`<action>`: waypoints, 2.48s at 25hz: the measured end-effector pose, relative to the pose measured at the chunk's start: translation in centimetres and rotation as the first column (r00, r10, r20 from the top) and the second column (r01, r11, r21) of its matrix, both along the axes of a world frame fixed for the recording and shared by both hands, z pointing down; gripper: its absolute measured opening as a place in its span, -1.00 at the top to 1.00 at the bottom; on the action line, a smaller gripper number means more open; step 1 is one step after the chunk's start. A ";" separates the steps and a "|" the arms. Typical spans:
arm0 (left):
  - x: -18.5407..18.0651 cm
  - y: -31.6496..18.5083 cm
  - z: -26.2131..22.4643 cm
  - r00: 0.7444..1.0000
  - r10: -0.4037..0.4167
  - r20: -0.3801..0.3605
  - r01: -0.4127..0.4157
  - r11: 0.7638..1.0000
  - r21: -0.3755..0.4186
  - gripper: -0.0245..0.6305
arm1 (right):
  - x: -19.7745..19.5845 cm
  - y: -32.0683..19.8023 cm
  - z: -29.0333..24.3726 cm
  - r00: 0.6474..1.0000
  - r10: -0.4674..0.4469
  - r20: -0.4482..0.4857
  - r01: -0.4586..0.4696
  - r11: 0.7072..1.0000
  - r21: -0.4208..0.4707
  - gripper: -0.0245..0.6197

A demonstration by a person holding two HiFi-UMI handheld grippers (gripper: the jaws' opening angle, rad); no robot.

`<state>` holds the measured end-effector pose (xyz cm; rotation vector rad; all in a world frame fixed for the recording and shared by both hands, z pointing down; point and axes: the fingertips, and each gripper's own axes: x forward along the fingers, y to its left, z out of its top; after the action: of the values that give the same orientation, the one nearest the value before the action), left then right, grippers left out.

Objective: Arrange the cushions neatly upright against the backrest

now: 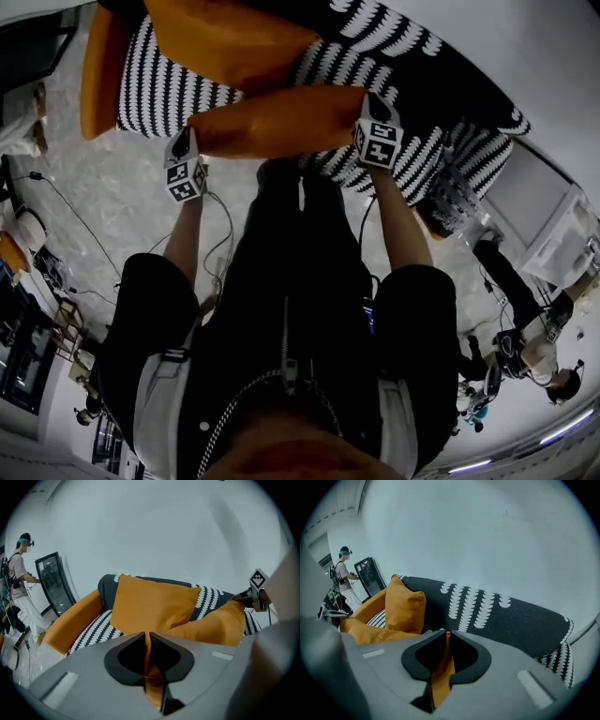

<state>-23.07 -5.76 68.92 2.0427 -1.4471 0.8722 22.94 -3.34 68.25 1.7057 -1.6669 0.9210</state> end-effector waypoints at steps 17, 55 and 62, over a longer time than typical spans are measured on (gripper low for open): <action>7.7 8.5 -6.8 0.966 0.258 -0.013 -0.258 0.966 0.004 0.81 | 4.2 16.4 -6.9 0.998 -0.054 0.031 0.055 0.999 -0.004 0.83; 43.6 -9.0 -3.1 0.849 0.488 -0.203 -0.500 0.866 -0.010 0.79 | 36.4 11.9 -2.7 0.837 0.545 -0.053 -0.537 0.836 0.115 0.81; 44.4 -12.9 -3.5 0.888 0.393 -0.240 -0.404 0.915 0.001 0.53 | 38.1 9.0 -3.5 0.807 0.572 -0.145 -0.557 0.819 0.133 0.71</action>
<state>21.37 -18.63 65.44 2.3572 -0.8828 0.7735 61.05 5.67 64.71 2.3349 -1.0940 0.9214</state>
